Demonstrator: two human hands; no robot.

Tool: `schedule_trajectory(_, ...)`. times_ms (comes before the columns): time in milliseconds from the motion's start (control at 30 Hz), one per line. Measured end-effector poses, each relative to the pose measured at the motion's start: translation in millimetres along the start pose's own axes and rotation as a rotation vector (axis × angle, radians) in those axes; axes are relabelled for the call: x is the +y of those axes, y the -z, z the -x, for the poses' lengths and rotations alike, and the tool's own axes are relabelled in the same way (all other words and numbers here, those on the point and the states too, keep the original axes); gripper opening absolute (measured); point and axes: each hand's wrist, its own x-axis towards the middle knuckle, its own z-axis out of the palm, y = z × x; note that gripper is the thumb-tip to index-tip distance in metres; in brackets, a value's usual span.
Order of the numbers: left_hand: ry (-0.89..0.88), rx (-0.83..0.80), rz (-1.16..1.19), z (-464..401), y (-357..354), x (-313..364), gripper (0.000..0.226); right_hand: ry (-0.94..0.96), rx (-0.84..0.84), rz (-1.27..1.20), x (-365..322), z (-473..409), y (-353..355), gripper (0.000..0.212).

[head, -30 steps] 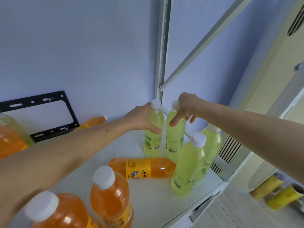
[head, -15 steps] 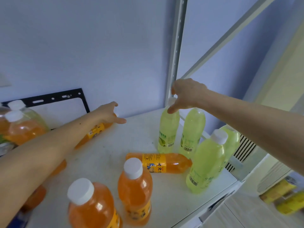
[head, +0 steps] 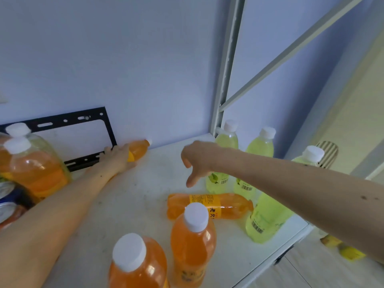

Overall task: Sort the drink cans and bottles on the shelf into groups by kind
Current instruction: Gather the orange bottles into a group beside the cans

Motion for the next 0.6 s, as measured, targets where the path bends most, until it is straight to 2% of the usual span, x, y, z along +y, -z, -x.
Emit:
schedule_trajectory(167,-0.029,0.018,0.079,-4,-6,-9,0.071,-0.04,-0.299,-0.094,-2,-23,-43,0.082)
schedule_trajectory(300,-0.002,-0.02,0.068,-9,-14,-18,0.081,-0.038,-0.467,-0.156,0,-35,-62,0.075)
schedule_trajectory(367,-0.014,-0.018,0.084,-9,-16,-18,0.077,0.005,-0.489,-0.163,-2,-36,-65,0.082)
schedule_trajectory(600,-0.004,0.027,0.136,-1,-21,-16,0.068,0.1,-0.466,-0.173,-3,-45,-69,0.081)
